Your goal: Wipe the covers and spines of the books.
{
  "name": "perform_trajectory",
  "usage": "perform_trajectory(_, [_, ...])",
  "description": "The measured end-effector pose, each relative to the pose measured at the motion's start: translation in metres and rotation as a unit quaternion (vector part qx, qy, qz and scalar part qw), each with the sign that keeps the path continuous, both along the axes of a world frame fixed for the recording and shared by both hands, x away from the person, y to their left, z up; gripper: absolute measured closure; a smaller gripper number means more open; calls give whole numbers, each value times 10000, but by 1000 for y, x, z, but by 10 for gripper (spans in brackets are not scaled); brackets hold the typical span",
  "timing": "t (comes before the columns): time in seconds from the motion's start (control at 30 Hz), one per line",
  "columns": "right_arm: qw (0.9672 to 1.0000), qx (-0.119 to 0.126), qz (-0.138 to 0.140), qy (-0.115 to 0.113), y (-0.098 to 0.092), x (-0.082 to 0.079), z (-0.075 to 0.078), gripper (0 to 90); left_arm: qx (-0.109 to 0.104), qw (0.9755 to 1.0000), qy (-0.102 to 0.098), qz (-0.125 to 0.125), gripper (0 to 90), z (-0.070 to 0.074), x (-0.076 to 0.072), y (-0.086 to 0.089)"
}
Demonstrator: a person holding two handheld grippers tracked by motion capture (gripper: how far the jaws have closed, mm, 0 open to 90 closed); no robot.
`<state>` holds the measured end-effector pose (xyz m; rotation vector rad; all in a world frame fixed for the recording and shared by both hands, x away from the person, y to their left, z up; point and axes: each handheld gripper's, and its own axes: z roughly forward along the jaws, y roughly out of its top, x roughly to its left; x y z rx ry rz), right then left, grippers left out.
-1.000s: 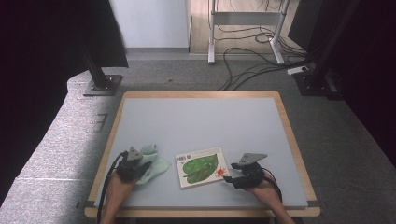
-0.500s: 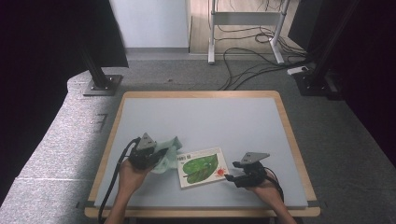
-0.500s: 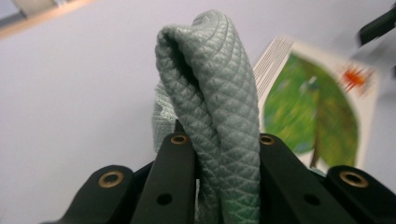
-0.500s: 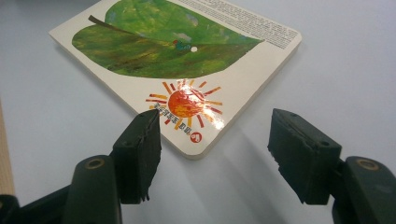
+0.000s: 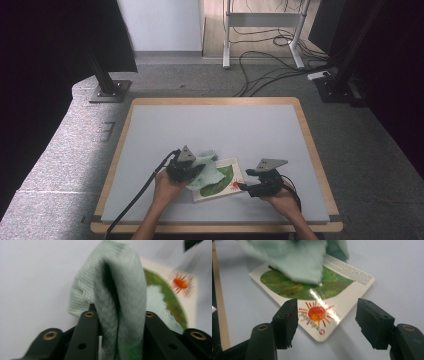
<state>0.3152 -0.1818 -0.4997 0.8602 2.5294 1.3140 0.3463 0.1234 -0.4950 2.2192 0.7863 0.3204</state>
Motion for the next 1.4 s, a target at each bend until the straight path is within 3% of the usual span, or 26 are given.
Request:
perform_trajectory(0.13, [9999,53,115,24,11,5,5,362,-168,9996,141,163,541,-5,1,8])
perform_trajectory(0.3, [9995,101,297,-8,30,14,13,360,-387,9989,170,213,331,15,-9,31])
perform_trajectory(0.47, [9988,137,443,-128,56,19,24,333,-433,9986,21,293,264,28,-23,64])
perform_trajectory(0.6, [9977,131,632,-199,78,21,31,327,-476,9972,38,576,240,25,-27,96])
perform_trajectory(0.67, [9972,123,708,-213,89,24,34,324,-368,9964,3,765,223,19,-28,110])
perform_trajectory(0.73, [9969,104,739,-230,100,27,35,309,-238,9945,-58,1020,198,12,-27,122])
perform_trajectory(0.93, [9963,-53,844,-128,133,39,29,256,-152,9859,115,1664,134,-12,-21,156])
perform_trajectory(1.03, [9959,-258,865,-35,145,44,17,251,-69,9826,168,1849,73,-23,-19,163])
perform_trajectory(1.07, [9956,-357,871,-14,148,46,13,252,-65,9825,193,1852,59,-26,-19,164])
perform_trajectory(1.13, [9946,-591,859,5,156,49,3,301,46,9820,246,1872,42,-30,-17,163])
perform_trajectory(1.2, [9938,-766,811,-7,161,49,-3,383,182,9820,154,1874,14,-30,-17,160])
perform_trajectory(1.27, [9928,-966,683,-190,165,50,-5,490,291,9820,195,1857,13,-31,-15,156])
perform_trajectory(1.33, [9925,-996,661,-246,166,51,-4,607,344,9820,269,1838,1,-32,-14,155])
perform_trajectory(1.4, [9931,-990,562,-284,169,55,-4,662,304,9815,327,1864,0,-33,-13,156])
